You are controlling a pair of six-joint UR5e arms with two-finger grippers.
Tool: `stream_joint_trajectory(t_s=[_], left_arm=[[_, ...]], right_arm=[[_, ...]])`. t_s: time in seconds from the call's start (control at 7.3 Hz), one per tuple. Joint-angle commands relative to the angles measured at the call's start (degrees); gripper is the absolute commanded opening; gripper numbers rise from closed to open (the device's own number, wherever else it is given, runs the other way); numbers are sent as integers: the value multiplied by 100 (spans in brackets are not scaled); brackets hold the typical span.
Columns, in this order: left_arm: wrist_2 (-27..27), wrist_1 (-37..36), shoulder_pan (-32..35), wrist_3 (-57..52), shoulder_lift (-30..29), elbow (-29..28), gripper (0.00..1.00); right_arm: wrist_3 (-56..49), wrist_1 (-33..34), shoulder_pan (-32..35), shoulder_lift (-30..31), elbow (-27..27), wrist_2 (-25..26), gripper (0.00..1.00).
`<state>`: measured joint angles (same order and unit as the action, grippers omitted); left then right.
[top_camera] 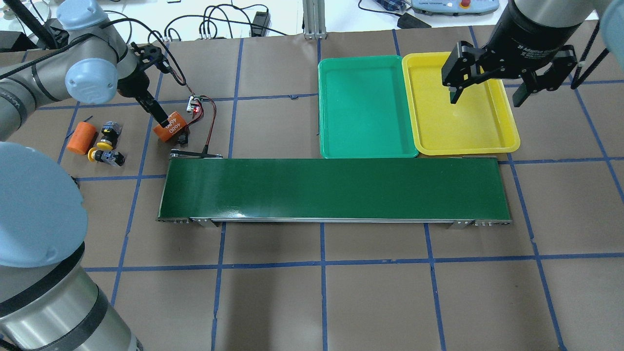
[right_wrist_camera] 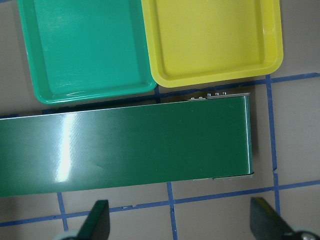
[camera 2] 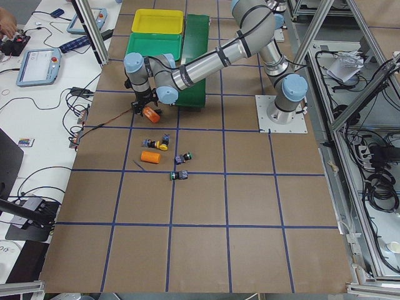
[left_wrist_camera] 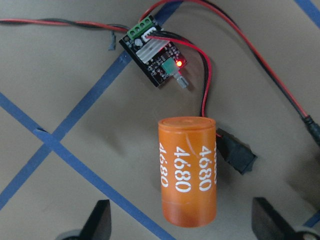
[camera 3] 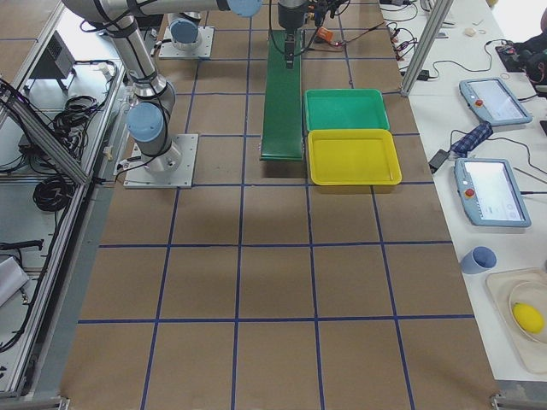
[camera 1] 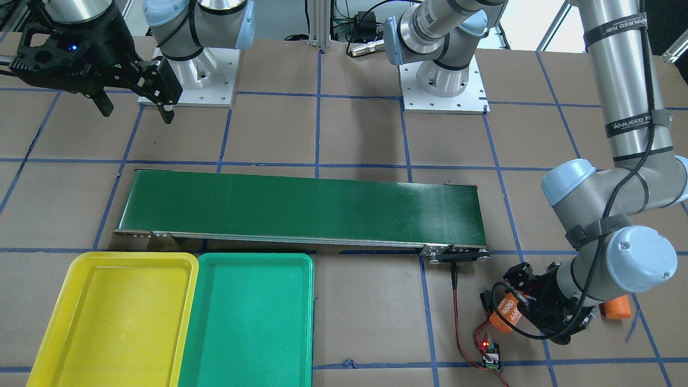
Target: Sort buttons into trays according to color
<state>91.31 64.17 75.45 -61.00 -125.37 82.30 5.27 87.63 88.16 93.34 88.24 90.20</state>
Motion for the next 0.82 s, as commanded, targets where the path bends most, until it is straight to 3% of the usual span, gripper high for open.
stream_joint_trajectory(t_s=[0.0, 0.27, 0.41, 0.55, 0.69], left_arm=[[-7, -36, -4, 88, -206, 5, 100], [-51, -80, -4, 150, -347, 136, 100], [-51, -237, -4, 150, -391, 146, 93], [-60, -239, -4, 54, -392, 68, 33], [-60, -239, 14, 45, -383, 67, 0]], right_arm=[[0, 0, 0, -8, 0, -2, 100], [0, 0, 0, -8, 0, -2, 100], [-8, 0, 0, 0, 0, -2, 100], [-8, -17, 0, 0, 0, -2, 100], [-17, -26, 0, 0, 0, -2, 100]])
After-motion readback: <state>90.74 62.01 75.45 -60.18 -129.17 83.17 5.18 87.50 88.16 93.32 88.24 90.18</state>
